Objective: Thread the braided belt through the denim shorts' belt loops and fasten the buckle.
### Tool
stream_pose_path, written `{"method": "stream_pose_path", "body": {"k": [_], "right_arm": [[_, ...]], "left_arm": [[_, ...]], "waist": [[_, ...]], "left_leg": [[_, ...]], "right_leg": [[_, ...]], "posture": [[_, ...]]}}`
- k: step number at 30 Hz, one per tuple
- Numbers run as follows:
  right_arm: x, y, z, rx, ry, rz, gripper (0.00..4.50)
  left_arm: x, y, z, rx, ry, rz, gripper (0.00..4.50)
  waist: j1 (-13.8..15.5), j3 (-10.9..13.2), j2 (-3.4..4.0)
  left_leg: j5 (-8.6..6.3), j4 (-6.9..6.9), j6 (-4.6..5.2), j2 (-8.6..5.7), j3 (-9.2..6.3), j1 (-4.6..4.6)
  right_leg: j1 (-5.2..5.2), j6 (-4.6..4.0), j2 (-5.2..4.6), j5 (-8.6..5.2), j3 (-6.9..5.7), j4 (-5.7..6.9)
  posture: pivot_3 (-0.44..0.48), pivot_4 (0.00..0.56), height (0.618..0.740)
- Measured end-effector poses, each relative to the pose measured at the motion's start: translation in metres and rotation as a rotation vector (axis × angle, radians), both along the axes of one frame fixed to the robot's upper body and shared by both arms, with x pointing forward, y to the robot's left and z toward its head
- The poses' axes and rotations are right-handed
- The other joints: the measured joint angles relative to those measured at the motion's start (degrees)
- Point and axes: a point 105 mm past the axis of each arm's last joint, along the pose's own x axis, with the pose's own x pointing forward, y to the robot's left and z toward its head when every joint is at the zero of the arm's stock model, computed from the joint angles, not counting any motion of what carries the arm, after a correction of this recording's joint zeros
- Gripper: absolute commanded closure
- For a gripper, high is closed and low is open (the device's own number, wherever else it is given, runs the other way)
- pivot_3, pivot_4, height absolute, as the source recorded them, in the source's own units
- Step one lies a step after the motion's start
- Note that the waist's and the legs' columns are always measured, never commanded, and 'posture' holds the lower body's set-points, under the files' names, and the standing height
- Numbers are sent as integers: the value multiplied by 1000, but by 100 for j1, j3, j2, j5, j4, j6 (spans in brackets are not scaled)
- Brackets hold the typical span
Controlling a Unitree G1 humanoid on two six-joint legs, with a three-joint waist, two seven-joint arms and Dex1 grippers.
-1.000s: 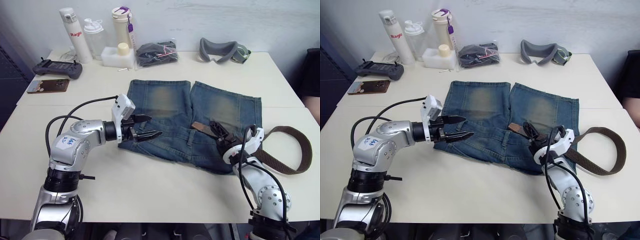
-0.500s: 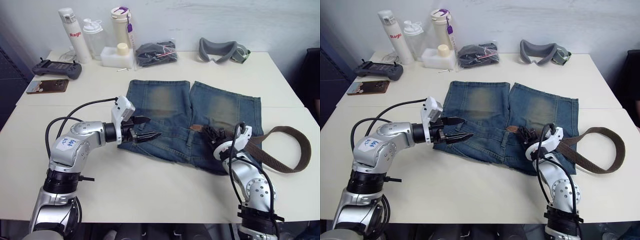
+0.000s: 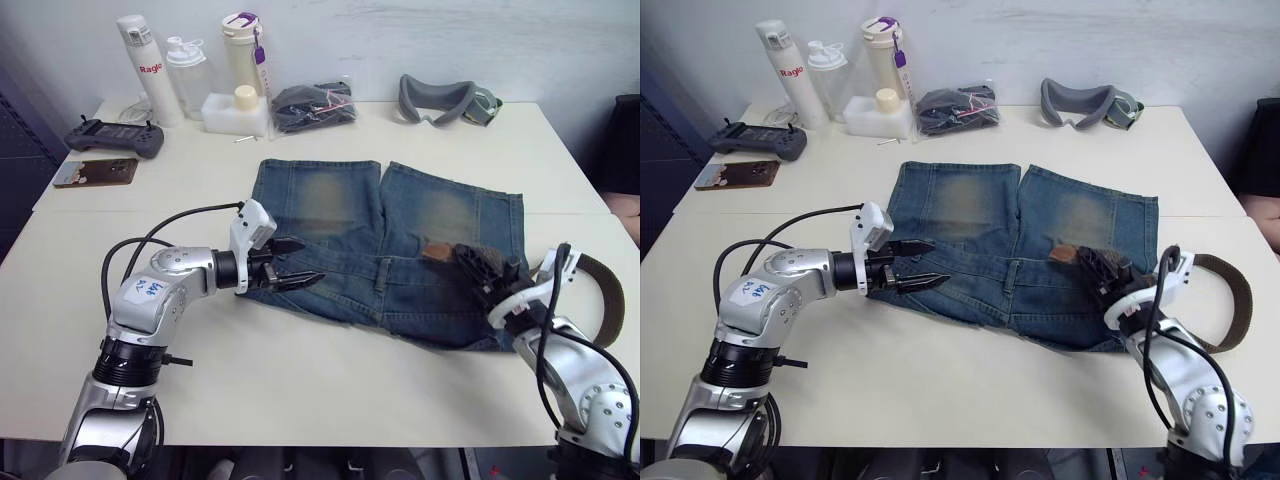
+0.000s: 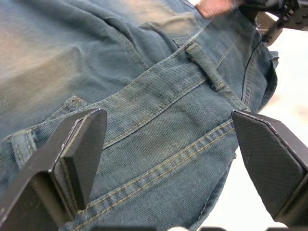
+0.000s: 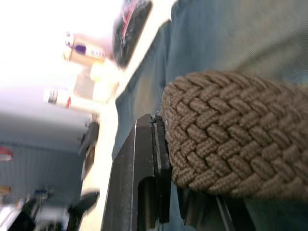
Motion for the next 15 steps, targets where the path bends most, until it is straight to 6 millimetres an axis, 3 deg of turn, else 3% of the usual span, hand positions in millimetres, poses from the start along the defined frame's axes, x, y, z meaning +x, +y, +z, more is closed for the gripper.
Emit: {"method": "stream_pose_path", "body": {"k": [5, 15], "right_arm": [[-4, 24, -9, -26, 4, 121, 4400], [14, 36, -18, -130, -18, 192, 4400]], "left_arm": [[0, -1, -3, 11, 5, -17, 0], [-1, 5, -5, 55, -47, -29, 0]], "waist": [[7, 0, 0], [0, 1, -2]], "left_leg": [[0, 1, 1, 0, 1, -1], [1, -1, 1, 0, 1, 0]], "right_leg": [[-1, 2, 0, 0, 1, 0], [-2, 2, 0, -1, 2, -1]], "posture": [[0, 150, 738], [0, 150, 738]]}}
